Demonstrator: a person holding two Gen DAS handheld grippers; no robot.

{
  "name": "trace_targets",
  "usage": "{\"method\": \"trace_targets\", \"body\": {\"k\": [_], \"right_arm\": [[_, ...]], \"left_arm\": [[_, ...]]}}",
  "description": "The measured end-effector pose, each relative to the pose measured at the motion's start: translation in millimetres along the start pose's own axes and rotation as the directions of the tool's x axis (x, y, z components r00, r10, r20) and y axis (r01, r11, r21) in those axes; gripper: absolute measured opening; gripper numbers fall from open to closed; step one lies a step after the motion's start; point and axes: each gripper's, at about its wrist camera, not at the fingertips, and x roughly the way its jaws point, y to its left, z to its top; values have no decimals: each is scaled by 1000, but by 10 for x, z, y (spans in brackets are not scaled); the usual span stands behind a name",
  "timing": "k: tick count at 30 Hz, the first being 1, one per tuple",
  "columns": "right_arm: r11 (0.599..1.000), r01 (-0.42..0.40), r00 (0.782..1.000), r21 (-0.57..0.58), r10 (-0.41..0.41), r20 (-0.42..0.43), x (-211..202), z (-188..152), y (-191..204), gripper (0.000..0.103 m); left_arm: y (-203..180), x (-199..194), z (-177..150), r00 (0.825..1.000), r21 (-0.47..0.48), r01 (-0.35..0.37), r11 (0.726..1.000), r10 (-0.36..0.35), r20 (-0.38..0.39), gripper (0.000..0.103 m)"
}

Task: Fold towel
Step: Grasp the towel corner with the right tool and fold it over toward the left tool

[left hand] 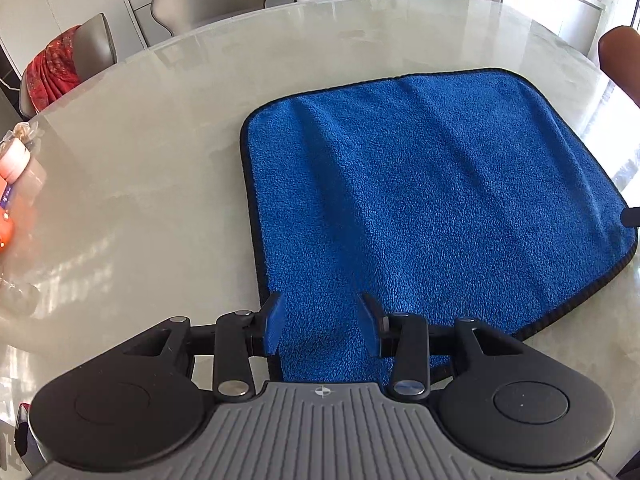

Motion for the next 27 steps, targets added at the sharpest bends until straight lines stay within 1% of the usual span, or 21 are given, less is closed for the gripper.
{"method": "trace_targets", "body": {"k": [2, 3, 4, 5, 7, 11, 13, 14, 15, 17, 18, 21, 24, 27], "right_arm": [[1000, -10, 1000, -23, 10, 11, 3, -19, 57, 38], [1000, -15, 1000, -21, 15, 22, 2, -28, 62, 21], [999, -30, 999, -14, 30, 23, 4, -29, 49, 8], [998, -67, 998, 21, 67, 24, 11, -33, 10, 8], [993, -91, 995, 70, 89, 35, 3, -43, -39, 8], [987, -133, 989, 92, 126, 75, -85, -59, -75, 8], [981, -169, 983, 96, 160, 95, -149, -50, -74, 8], [977, -193, 977, 94, 182, 108, -195, -38, -60, 8], [972, -220, 970, 82, 210, 121, -246, -15, -25, 8], [968, -248, 962, 25, 243, 122, -290, 61, 117, 8], [962, -274, 954, -3, 272, 124, -291, 88, 194, 8], [934, -351, 930, -65, 356, 96, -266, 150, 417, 8], [900, -413, 903, -141, 425, 66, -271, 190, 646, 8], [848, -476, 870, -232, 493, 16, -264, 250, 940, 8]], "left_arm": [[-3, 8, -15, 1000, -1, 1, 1000, -1, -5, 42], [0, 11, -21, 1000, -1, 1, 1000, -1, -8, 43], [4, 15, -28, 1000, -2, 1, 1000, -1, -12, 43], [4, 16, -29, 1000, -2, 2, 1000, -2, -14, 43], [14, 10, -45, 1000, -3, 4, 1000, -4, -14, 43], [17, 6, -58, 1000, -3, 8, 1000, -8, -10, 45], [22, -3, -62, 1000, -1, 11, 1000, -11, -6, 51], [24, -6, -66, 1000, 0, 11, 1000, -11, -4, 52], [30, -6, -71, 1000, -1, 12, 1000, -12, -4, 52], [44, -4, -79, 1000, -2, 14, 1000, -14, -4, 52], [55, -11, -87, 1000, -6, 16, 1000, -16, -3, 52], [82, -36, -112, 1000, -14, 16, 1000, -16, -1, 52], [132, -50, -154, 1000, -27, 13, 1000, -13, 2, 51], [211, -67, -205, 1000, -49, 7, 999, -7, -1, 51]]}}
